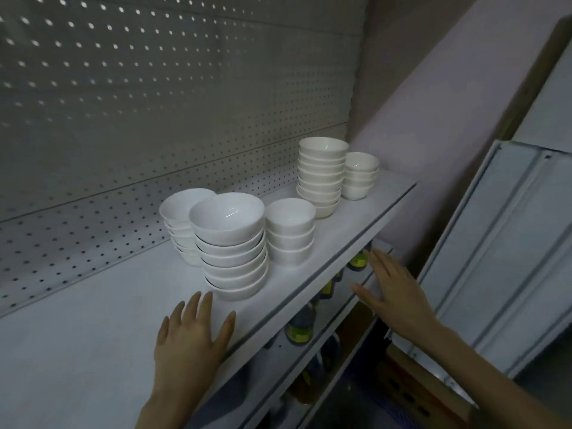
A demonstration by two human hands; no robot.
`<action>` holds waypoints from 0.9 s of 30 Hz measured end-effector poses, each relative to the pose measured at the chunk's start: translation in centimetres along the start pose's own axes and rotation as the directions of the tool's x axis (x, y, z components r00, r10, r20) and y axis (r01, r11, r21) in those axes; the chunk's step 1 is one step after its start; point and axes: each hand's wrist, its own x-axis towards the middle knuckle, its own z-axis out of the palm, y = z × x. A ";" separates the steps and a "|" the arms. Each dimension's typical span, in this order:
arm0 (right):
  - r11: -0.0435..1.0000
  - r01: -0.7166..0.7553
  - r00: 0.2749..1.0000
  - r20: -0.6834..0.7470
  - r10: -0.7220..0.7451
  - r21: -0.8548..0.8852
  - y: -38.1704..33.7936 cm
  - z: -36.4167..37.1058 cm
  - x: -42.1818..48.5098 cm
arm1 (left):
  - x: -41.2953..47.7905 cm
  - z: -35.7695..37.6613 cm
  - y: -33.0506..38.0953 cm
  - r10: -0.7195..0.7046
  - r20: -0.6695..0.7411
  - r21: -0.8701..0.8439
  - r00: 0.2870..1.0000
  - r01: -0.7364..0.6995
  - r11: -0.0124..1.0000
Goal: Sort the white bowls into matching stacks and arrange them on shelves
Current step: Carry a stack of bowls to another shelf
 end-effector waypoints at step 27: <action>0.580 0.179 0.654 0.344 -0.674 0.795 2.3 4.7 20.7 | 12.7 8.1 17.0 -0.277 -0.158 -0.747 0.948 0.069 0.661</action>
